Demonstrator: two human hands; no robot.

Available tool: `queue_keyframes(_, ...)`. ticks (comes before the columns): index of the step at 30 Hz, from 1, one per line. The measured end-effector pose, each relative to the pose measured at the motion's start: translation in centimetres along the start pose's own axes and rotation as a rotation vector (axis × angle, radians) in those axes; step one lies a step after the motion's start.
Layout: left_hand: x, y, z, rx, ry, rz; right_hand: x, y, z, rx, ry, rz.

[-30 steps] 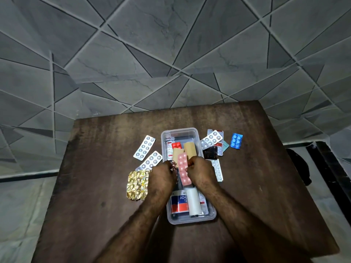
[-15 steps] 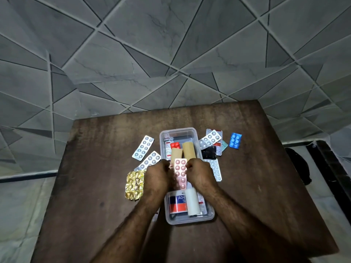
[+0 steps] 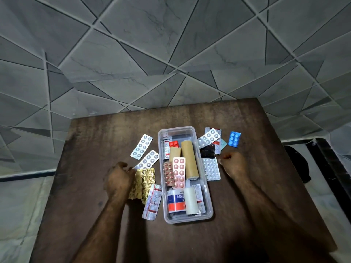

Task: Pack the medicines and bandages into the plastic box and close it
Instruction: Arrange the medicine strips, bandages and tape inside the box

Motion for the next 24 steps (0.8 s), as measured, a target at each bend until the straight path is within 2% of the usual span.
queue_keyframes(3,-0.6,-0.6,-2.3,0.07,-0.085,-0.039,-1.1,1.0,1.6,-0.032,0.094,-0.054)
queue_keyframes(10,-1.4,0.1,-3.4,0.154,0.079,-0.159,-2.9,2.6,1.1,0.023,0.231,-0.042)
queue_keyframes(14,-1.9,-0.1,-4.6,0.191,0.105,-0.187,-5.3,0.4,3.7,-0.02,0.127,-0.085)
queue_keyframes(17,-2.2,-0.2,-5.6,0.252,0.238,-0.194,-7.8,-2.6,7.4,-0.077,0.088,-0.137)
queue_keyframes(20,-2.6,-0.2,-6.3,0.323,0.413,-0.245,-4.5,0.5,4.1,-0.131,0.021,-0.1)
queue_keyframes(24,-1.6,0.4,-5.3,0.347,0.564,-0.307,-3.9,1.5,4.1,-0.284,-0.216,-0.151)
Point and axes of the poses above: each hand's wrist, its own y-axis away from the middle knuckle, its own x-axis out of the back of the hand, z = x × y, the point moved 8 cm from there along -y, towards the middle knuckle, and after that the axes turned 5 degrees about z, right-handed, at the moved point
